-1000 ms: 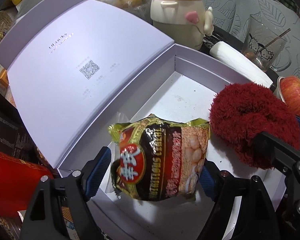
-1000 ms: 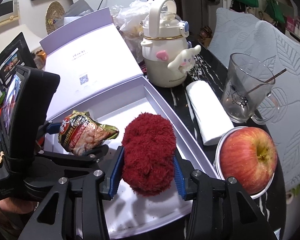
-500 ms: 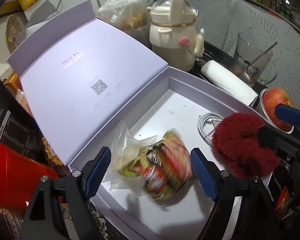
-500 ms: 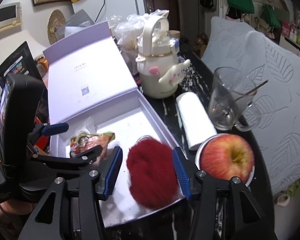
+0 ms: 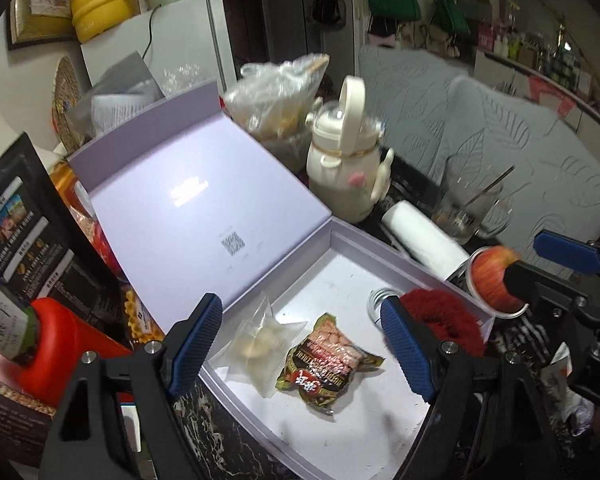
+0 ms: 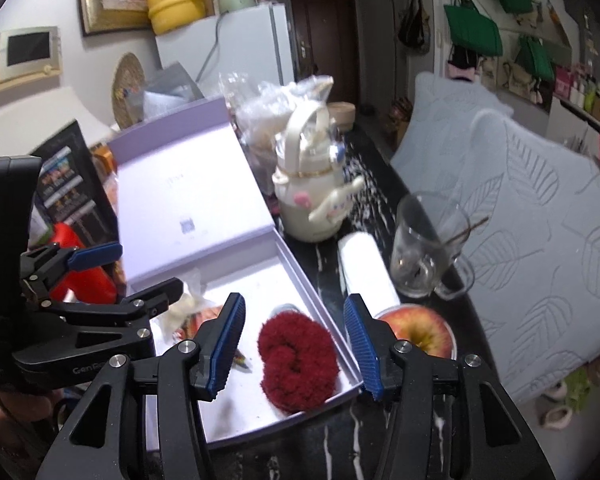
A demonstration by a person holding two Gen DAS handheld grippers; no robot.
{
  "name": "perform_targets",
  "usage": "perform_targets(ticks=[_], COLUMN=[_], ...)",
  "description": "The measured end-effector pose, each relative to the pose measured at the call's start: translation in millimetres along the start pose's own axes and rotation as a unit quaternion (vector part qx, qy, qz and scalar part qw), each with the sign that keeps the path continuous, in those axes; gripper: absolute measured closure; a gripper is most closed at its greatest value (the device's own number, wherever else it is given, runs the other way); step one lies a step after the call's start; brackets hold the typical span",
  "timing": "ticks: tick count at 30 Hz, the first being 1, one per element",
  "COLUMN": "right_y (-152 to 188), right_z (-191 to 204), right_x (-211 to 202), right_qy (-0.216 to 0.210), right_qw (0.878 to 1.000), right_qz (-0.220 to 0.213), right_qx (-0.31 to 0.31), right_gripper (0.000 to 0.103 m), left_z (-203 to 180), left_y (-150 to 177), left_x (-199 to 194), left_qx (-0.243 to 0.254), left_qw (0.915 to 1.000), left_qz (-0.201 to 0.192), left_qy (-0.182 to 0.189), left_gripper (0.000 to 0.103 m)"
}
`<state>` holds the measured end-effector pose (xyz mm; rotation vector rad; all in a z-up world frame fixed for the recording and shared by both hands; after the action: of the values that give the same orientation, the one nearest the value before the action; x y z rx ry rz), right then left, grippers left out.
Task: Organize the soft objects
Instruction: 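Withdraw both tools from the box back toward the table items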
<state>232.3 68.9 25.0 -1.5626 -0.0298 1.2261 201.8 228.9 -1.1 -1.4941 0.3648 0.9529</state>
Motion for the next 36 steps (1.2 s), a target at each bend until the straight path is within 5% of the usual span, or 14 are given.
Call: perform_targets(ticks=[17, 26, 30, 36], right_y=[-15.0, 10.7, 30.2, 71.2], right_z=[20.9, 28.7, 29.6, 29.6], right_x=[-137.7, -209.2, -231.0, -251.9], right_qy=[-0.003, 0.005, 0.003, 0.012], right_qw=[0.991, 0.981, 0.98, 0.98], right_qz=[-0.132, -0.186, -0.196, -0.193], right_qx=[-0.036, -0.046, -0.044, -0.042], right_gripper=[0.047, 0.037, 0.031, 0.029], left_z=[-11.6, -25.6, -35.4, -52.6], left_y=[-12.5, 9.2, 24.7, 56.4], left_x=[-138.8, -195.7, -214.5, -239.0], left_qx=[-0.01, -0.006, -0.003, 0.012], left_qw=[0.9922, 0.9874, 0.9855, 0.9821], left_qz=[-0.124, -0.157, -0.168, -0.184], left_qy=[0.005, 0.017, 0.027, 0.037], left_gripper=[0.021, 0.02, 0.004, 0.003])
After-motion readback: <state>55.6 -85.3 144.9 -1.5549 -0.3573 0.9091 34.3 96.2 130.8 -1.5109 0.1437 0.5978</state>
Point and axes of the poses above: each gripper's, at about its wrist camera, not at the fingertips, and x roughly the way its jaws point, z to its left, y to its underside, the point moved 4 cm from there along x, roughly the way its jaws point, and after that the axes turned 2 degrees about -y, right-handed, at the moved point
